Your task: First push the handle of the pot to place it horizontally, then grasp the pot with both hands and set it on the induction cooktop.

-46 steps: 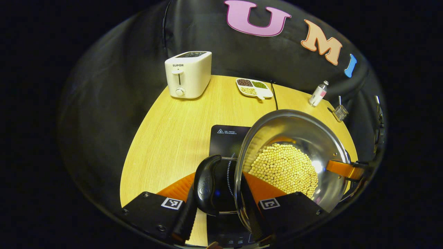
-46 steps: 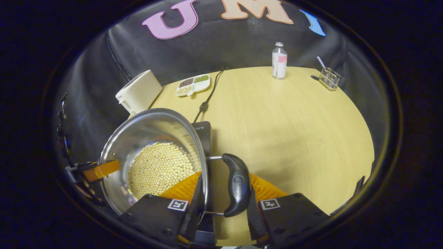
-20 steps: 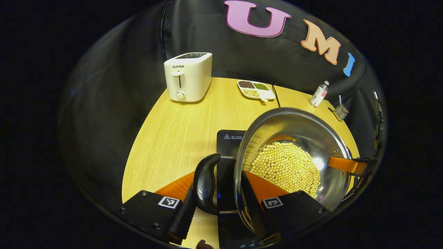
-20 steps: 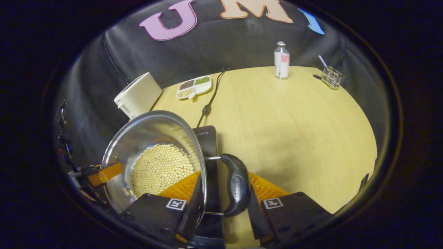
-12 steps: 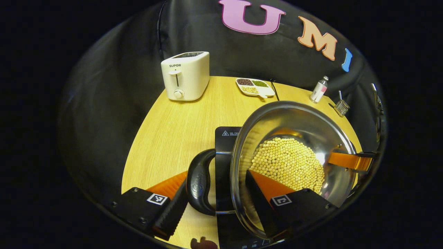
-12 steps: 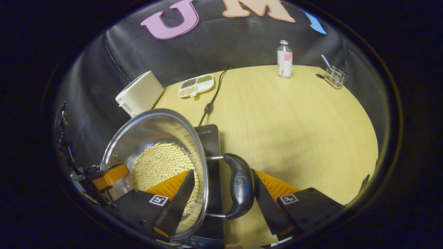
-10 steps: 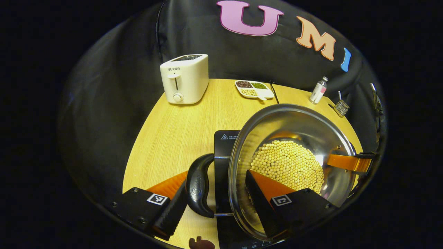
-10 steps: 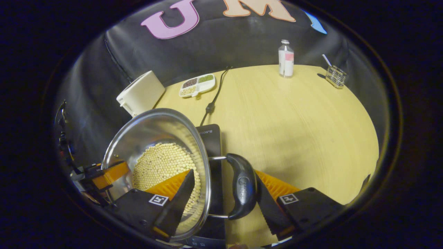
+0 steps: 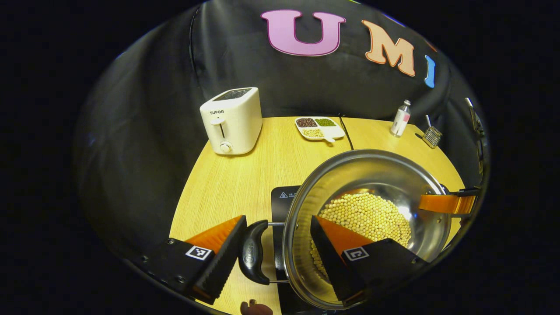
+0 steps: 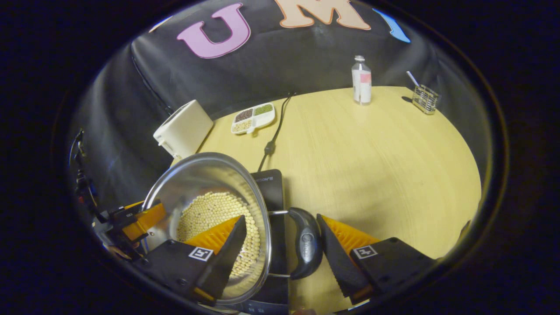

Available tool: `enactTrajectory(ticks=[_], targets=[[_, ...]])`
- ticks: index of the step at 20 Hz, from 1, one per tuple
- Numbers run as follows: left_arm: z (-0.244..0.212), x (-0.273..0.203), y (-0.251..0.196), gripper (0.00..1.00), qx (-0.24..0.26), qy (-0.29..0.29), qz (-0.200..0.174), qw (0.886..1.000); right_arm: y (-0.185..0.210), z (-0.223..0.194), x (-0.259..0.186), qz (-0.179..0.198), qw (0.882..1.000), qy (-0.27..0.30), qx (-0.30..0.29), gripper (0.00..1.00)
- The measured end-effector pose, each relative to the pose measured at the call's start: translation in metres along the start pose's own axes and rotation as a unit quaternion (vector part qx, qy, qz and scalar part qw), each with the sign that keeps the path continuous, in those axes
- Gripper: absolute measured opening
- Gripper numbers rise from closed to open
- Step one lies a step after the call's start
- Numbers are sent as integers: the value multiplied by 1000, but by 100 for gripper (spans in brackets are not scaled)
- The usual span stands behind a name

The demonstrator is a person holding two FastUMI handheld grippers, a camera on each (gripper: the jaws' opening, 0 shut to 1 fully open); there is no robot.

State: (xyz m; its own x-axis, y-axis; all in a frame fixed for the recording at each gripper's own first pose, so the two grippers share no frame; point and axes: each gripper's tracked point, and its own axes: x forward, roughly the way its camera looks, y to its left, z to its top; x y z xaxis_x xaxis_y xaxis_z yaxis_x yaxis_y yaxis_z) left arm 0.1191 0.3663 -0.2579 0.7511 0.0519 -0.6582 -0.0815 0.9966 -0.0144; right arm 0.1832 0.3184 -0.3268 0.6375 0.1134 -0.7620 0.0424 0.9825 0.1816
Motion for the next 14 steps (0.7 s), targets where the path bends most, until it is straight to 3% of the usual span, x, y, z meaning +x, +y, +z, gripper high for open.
enactTrajectory(ticks=[3, 8, 10, 14], targets=[[9, -5, 1, 94, -1, -16, 2, 1000, 3, 8, -4, 2, 1000, -13, -13, 94], [74, -36, 20, 93, 14, -140, 53, 989, 8, 49, -28, 4, 995, -85, -46, 94], [104, -58, 23, 92, 38, -185, 69, 979, 15, 74, -47, 14, 990, -131, -56, 94], [151, -108, -2, 91, 43, -258, 45, 964, 43, 119, -105, 60, 971, -219, -73, 94]])
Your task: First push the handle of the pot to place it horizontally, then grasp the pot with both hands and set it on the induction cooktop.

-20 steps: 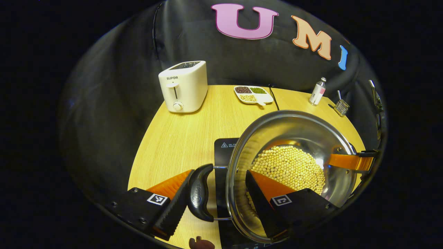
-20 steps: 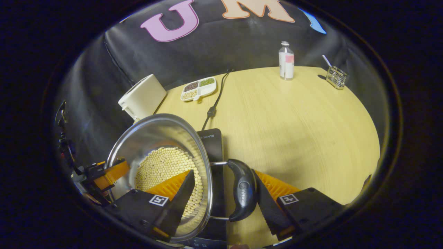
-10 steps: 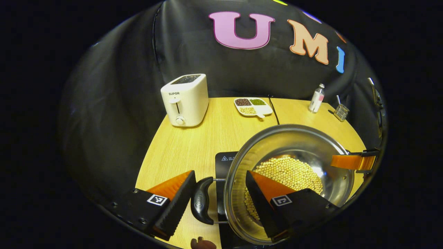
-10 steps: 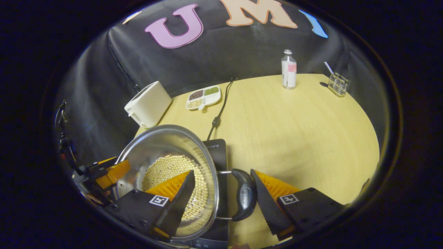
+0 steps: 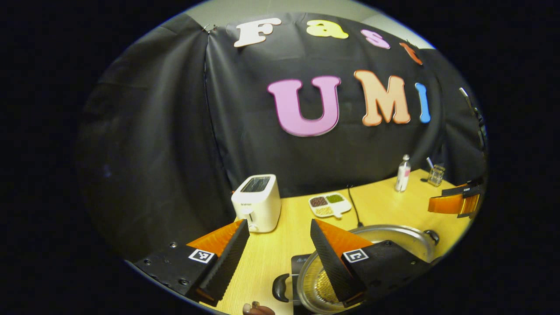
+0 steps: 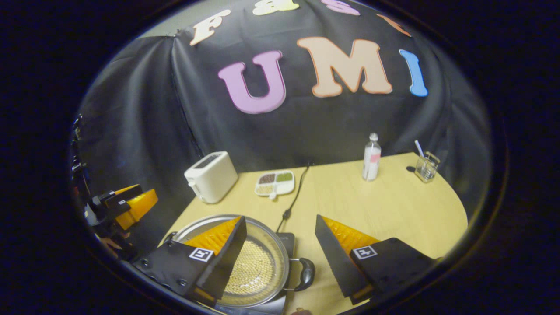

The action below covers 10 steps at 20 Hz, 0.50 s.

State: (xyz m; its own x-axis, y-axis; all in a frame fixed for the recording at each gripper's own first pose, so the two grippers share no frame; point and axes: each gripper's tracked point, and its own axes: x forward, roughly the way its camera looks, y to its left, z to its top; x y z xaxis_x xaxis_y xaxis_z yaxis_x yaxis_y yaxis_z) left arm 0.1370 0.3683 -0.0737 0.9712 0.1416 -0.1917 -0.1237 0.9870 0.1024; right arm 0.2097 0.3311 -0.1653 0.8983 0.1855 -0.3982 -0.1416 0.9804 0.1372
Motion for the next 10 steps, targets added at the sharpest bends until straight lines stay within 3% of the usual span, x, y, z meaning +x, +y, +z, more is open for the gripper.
enactTrajectory(ticks=[1, 2, 3, 4, 5, 9, 10], targets=[[15, -9, -7, 89, -10, -17, -6, 1000, 5, 11, -7, 9, 1000, -18, -5, 99], [27, -18, -12, 89, -21, -35, -11, 999, 8, 21, -18, 16, 999, -38, -11, 94], [37, -26, -18, 89, -34, -50, -14, 998, 10, 29, -30, 23, 998, -58, -16, 99], [43, -36, -26, 89, -42, -55, -21, 997, 10, 36, -42, 25, 997, -76, -20, 94], [47, -46, -32, 89, -47, -61, -24, 997, 6, 42, -54, 21, 995, -94, -26, 99], [66, -81, -45, 88, -59, -87, -16, 994, -9, 62, -97, 29, 986, -156, -49, 94], [69, -89, -54, 89, -67, -96, -20, 993, -14, 65, -105, 33, 985, -164, -53, 99]])
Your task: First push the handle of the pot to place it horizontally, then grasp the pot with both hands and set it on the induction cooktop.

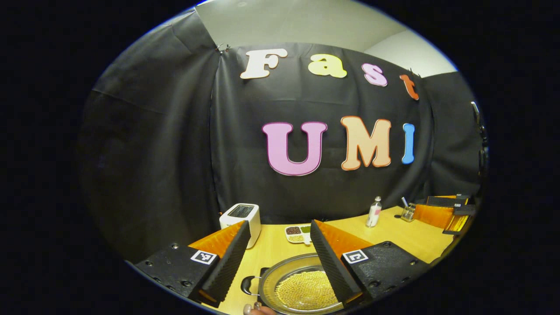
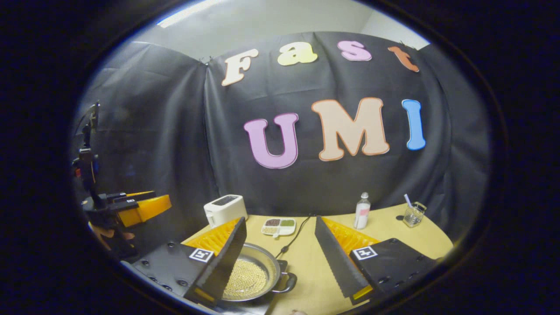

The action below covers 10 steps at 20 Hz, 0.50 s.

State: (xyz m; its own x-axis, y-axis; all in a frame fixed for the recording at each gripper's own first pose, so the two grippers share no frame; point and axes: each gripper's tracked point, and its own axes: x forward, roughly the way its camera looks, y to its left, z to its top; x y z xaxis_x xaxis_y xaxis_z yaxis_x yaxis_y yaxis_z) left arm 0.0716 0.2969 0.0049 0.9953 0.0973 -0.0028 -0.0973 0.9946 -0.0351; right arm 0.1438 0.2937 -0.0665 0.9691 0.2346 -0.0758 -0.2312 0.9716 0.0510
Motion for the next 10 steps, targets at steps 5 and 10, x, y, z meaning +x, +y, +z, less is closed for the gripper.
enactTrajectory(ticks=[5, 10], targets=[[14, -29, -50, 90, -22, -33, 12, 999, -31, 9, -24, 31, 999, -13, 11, 94], [15, -48, -130, 88, -36, -44, 22, 998, -90, 33, -52, 64, 997, -47, 18, 94]])
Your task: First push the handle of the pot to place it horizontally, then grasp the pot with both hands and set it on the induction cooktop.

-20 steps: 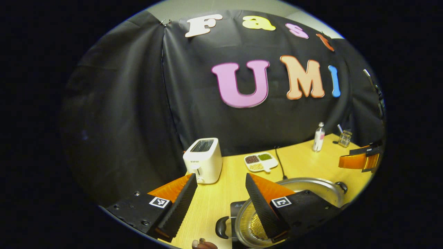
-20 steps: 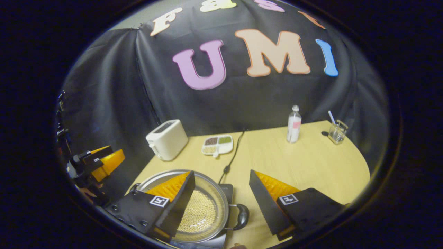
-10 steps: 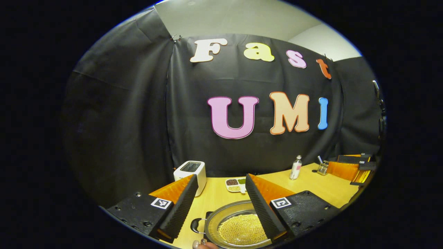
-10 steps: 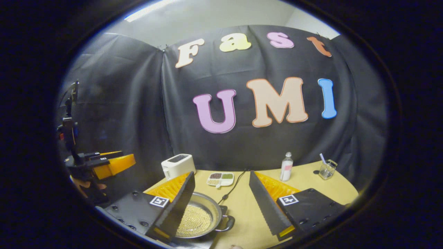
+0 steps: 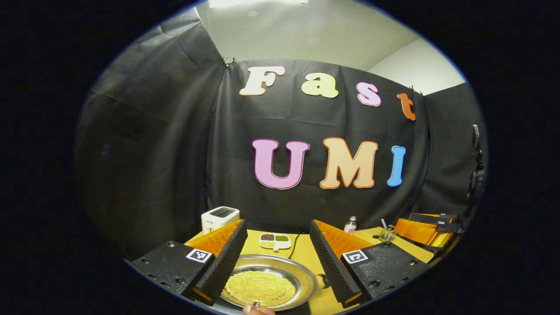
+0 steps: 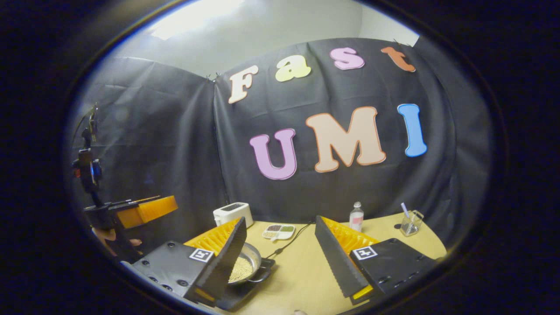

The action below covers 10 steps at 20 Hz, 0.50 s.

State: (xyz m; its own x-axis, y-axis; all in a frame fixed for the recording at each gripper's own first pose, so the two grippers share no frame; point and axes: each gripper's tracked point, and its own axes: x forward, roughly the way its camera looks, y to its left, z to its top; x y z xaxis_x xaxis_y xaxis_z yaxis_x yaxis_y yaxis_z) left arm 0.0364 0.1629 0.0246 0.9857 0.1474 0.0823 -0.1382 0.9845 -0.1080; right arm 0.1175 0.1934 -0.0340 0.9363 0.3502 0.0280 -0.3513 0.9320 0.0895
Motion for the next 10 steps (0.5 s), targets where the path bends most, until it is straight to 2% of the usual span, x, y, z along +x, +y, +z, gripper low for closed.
enactTrajectory(ticks=[1, 2, 5, 6, 7, 8, 9, 10], targets=[[-4, -4, -15, 93, -1, 1, 1, 1000, -11, 8, -8, 6, 1000, -14, -1, 94], [-7, -8, -30, 93, -2, 4, 3, 1000, -20, 14, -16, 12, 1000, -24, -5, 94], [-14, -20, -71, 88, -14, 6, 8, 1000, -49, 23, -40, 16, 999, -32, -25, 93], [-18, -23, -82, 93, -14, 10, 6, 1000, -57, 21, -47, 14, 999, -26, -25, 94], [-19, -26, -90, 88, -11, 12, 8, 1000, -63, 17, -53, 11, 999, -21, -22, 94], [-21, -27, -96, 88, -5, 15, 11, 1000, -72, 15, -60, 2, 1000, -15, -17, 94], [-22, -29, -101, 93, 0, 15, 14, 1000, -83, 13, -63, -7, 1000, -11, -13, 94], [-25, -32, -107, 88, 3, 17, 15, 1000, -94, 12, -68, -18, 1000, -9, -10, 94]])
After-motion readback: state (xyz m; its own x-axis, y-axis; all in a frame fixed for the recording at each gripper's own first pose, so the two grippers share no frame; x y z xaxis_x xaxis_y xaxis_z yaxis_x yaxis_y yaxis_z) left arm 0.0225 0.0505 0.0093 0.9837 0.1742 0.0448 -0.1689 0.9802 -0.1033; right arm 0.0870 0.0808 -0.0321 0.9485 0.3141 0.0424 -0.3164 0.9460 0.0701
